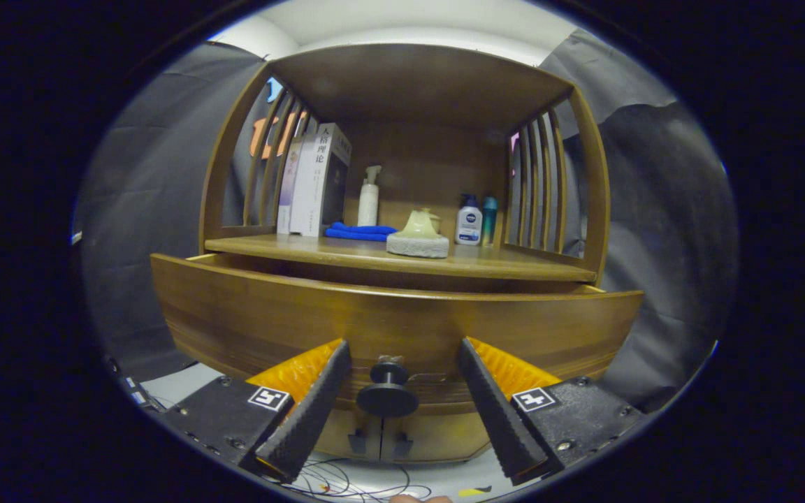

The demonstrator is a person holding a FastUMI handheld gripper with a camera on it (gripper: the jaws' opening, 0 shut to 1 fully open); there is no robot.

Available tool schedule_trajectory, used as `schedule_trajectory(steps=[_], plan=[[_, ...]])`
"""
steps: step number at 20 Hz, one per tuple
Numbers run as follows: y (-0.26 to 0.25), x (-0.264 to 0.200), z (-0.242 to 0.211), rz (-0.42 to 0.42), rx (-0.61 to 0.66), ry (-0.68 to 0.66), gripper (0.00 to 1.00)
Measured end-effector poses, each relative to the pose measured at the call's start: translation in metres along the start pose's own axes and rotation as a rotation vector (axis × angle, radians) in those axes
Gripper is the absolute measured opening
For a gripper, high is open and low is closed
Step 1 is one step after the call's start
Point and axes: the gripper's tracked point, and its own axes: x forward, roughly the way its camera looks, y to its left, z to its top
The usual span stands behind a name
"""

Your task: Pull open the drawer, take out the items inside it, and place them on the countertop above the cabinet.

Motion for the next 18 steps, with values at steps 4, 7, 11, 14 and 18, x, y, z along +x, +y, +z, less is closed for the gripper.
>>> schedule_trajectory(steps=[4,7,11,14,18], plan=[[0.006,0.005,0.006,-0.001,0.005,0.004,1.0],[0.004,0.012,0.007,-0.004,-0.008,0.0,1.0],[0.006,0.022,0.009,-0.005,-0.002,0.005,1.0],[0.005,0.028,0.009,-0.005,-0.006,0.007,1.0],[0.006,0.036,0.011,-0.006,-0.001,0.021,1.0]])
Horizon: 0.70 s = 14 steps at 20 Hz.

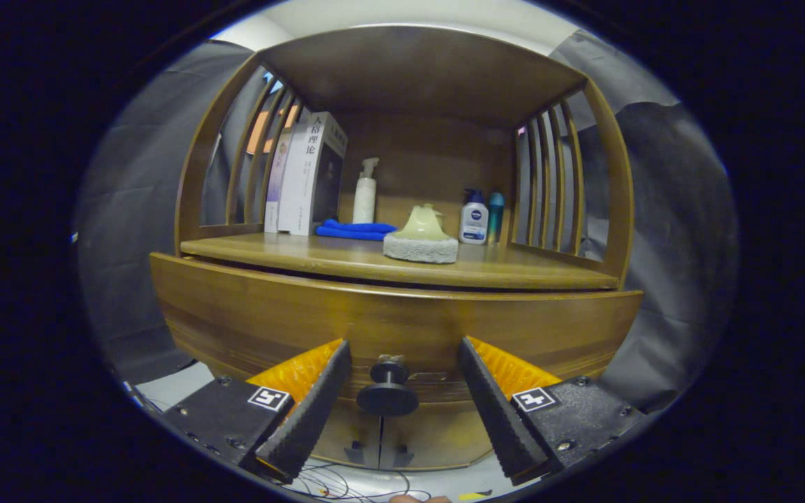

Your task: Pull open the drawer, take out the items inside it, and place them on the countertop above the cabinet.

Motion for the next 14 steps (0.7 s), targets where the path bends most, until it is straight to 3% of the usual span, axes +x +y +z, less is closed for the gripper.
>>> schedule_trajectory(steps=[14], plan=[[-0.006,0.032,0.001,0.0,0.004,-0.002,1.0]])
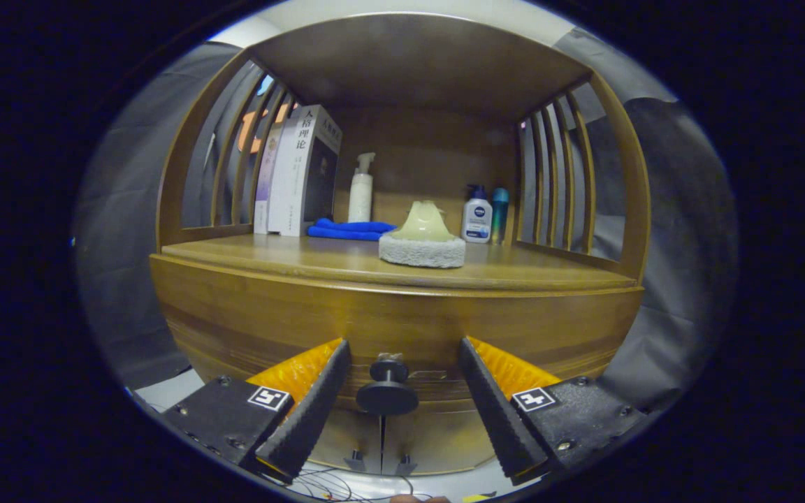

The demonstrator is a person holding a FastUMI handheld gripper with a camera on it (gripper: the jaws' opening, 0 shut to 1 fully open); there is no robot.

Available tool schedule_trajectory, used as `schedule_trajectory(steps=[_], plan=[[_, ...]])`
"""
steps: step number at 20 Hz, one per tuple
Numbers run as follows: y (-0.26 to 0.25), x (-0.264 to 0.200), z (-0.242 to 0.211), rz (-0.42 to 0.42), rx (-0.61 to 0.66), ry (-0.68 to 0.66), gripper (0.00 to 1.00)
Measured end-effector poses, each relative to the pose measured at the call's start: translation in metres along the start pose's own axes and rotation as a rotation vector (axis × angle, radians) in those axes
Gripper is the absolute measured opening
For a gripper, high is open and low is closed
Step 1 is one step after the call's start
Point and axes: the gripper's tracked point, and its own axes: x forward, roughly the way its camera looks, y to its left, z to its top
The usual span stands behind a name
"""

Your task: Pull open the drawer, take out the items inside it, and place them on the countertop above the cabinet.

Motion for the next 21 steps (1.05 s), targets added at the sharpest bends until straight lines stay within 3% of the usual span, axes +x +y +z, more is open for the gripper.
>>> schedule_trajectory(steps=[2,5,9,15,21], plan=[[0.002,-0.003,-0.001,0.038,-0.024,0.023,1.0],[-0.014,-0.018,0.027,0.098,0.007,-0.05,1.0],[-0.056,-0.092,0.063,0.202,0.076,-0.126,1.0],[-0.157,-0.215,0.022,0.134,0.113,-0.155,1.0],[-0.178,-0.259,0.012,0.128,0.069,-0.168,0.99]])
